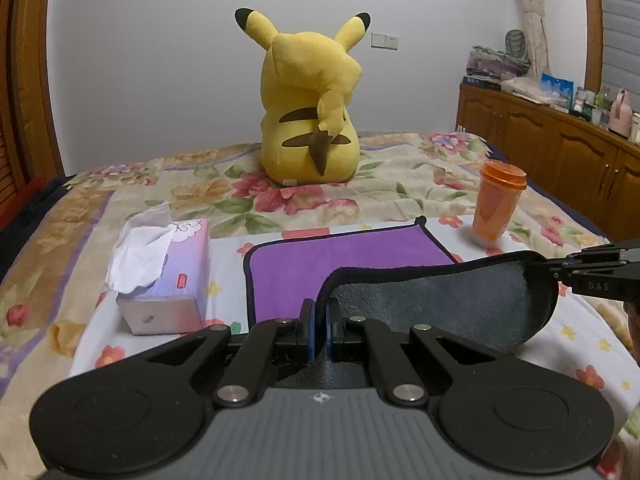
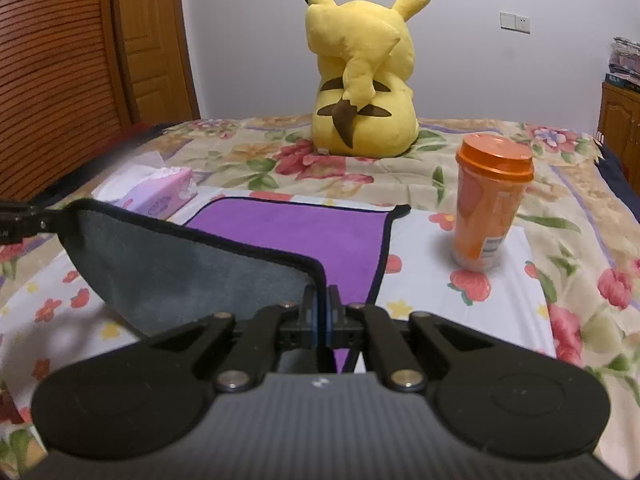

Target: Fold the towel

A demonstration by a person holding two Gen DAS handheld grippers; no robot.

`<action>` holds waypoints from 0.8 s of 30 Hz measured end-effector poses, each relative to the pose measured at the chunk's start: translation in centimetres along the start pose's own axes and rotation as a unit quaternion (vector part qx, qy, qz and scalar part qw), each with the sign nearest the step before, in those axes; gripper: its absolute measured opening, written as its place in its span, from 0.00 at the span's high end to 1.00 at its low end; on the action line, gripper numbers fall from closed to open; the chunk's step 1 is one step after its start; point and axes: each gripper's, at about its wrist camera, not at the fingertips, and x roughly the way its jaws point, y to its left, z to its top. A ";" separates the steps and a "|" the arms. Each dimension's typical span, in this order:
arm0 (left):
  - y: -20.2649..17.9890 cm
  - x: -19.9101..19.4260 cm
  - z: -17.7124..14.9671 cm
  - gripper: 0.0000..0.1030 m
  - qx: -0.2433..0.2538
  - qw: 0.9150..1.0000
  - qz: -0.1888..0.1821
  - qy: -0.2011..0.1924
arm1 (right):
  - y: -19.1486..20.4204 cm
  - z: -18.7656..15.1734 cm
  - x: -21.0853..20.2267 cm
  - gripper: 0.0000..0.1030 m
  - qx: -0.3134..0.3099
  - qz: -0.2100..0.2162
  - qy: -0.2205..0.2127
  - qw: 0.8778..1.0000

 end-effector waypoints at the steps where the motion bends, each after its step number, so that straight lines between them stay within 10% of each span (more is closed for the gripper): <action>1: 0.1 0.2 0.0 0.93 0.001 1.000 0.001 0.001 | -0.1 0.0 0.2 0.95 -0.001 0.000 0.000 1.000; 24: 1.0 4.2 0.4 0.93 0.012 1.000 0.014 0.006 | -0.1 0.6 3.4 0.96 -0.025 -0.008 0.004 1.000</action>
